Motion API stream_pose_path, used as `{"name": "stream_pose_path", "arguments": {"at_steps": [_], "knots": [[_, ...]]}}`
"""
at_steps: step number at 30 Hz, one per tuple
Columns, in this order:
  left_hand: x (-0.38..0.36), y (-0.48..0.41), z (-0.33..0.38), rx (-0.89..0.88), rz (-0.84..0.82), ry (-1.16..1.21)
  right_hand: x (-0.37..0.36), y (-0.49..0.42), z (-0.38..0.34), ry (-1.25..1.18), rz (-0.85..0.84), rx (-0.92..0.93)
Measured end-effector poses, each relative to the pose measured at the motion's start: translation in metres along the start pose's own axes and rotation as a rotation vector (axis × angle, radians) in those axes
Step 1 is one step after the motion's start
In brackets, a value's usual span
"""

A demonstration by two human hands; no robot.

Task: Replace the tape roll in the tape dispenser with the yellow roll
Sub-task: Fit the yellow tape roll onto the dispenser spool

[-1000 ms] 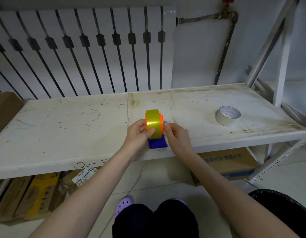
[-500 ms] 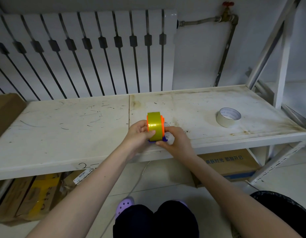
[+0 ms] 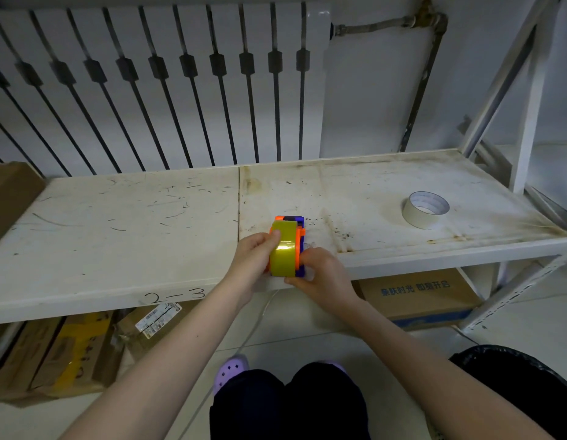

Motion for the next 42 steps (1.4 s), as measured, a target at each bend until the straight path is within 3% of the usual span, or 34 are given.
{"name": "stream_pose_path", "arguments": {"at_steps": [7,11,16,21,28,31,35,42], "knots": [[0.002,0.003,0.008,-0.03,-0.106,-0.059,0.01,0.004,-0.018,-0.487,-0.005,-0.161],[0.001,0.003,0.008,-0.017,-0.12,-0.051,0.011,-0.001,-0.017,-0.4,0.029,-0.198],[-0.002,0.002,0.012,0.09,0.036,0.048,0.009,-0.001,-0.018,-0.393,-0.005,-0.189],[-0.003,0.002,0.008,0.097,0.024,0.043,0.012,0.0,-0.017,-0.323,-0.052,-0.177],[-0.006,0.001,0.012,0.112,0.065,0.029,0.029,-0.006,-0.02,-0.376,0.227,-0.205],[-0.006,-0.002,0.007,0.085,0.045,-0.06,0.029,-0.01,-0.02,-0.315,0.198,-0.166],[-0.005,-0.002,0.006,0.077,0.028,-0.08,0.025,-0.011,-0.02,-0.494,0.077,-0.198],[-0.008,-0.005,0.013,0.179,0.042,0.104,0.021,-0.007,-0.024,-0.304,0.212,-0.031]]}}
Point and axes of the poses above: each hand's wrist, its own y-axis away from the middle knuckle, its own x-axis out of the back of the hand, z = x × y, the point moved 1 cm from there along -y, towards the middle knuckle, and after that the axes turned 4 degrees about -y, right-handed, at the moved point
